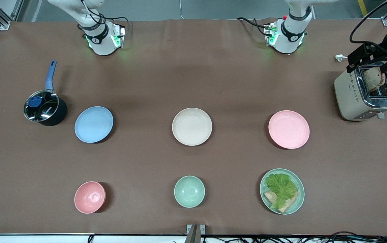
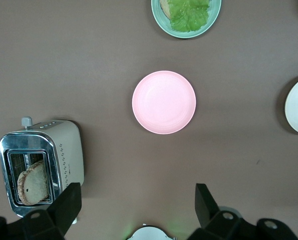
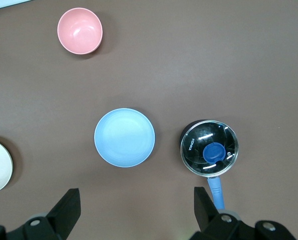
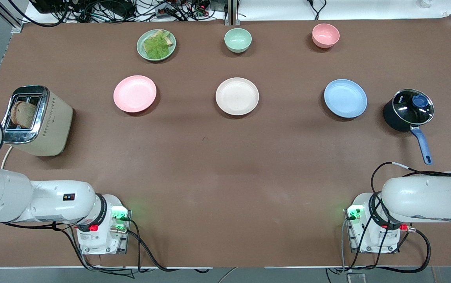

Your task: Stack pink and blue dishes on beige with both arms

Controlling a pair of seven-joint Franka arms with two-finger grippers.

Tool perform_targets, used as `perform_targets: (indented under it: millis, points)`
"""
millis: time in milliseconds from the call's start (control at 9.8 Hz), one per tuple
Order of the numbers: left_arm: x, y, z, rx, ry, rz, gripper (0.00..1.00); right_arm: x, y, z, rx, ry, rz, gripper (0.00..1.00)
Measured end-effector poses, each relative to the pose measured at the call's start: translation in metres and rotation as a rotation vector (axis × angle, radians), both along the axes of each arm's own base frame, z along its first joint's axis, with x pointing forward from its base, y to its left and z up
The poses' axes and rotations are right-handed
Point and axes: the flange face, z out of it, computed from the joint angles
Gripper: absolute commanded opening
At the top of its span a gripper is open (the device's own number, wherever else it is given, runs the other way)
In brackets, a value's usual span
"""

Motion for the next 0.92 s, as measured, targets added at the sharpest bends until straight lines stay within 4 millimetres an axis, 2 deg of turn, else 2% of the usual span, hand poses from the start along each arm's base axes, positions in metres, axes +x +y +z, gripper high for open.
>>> perform_targets:
  millis: [102, 306, 408, 510, 612, 714, 816, 918]
  points:
    - [0.012, 0.015, -0.017, -0.009, 0.03, 0.028, 1.0, 0.0, 0.001, -0.001, 0.0, 0.002, 0.001, 1.0]
    - [0.041, 0.07, -0.06, -0.122, 0.076, 0.074, 1.0, 0.004, 0.001, -0.006, 0.001, 0.015, 0.013, 1.0]
    - [0.051, 0.101, -0.085, -0.18, 0.104, 0.096, 1.0, 0.009, 0.001, -0.017, 0.004, 0.034, 0.056, 1.0]
    - [0.059, 0.123, -0.113, -0.224, 0.142, 0.111, 1.0, 0.022, -0.001, -0.04, 0.01, 0.052, 0.106, 1.0]
    - [0.069, 0.132, -0.147, -0.247, 0.172, 0.118, 1.0, 0.042, -0.002, -0.077, 0.023, 0.051, 0.14, 1.0]
    - [0.079, 0.132, -0.185, -0.256, 0.177, 0.097, 1.0, 0.058, -0.002, -0.121, 0.036, 0.05, 0.167, 1.0]
    - [0.086, 0.13, -0.226, -0.263, 0.162, 0.05, 1.0, 0.068, -0.004, -0.167, 0.042, 0.056, 0.206, 1.0]
    - [0.087, 0.128, -0.267, -0.267, 0.148, -0.002, 0.93, 0.072, -0.007, -0.212, 0.045, 0.063, 0.25, 1.0]
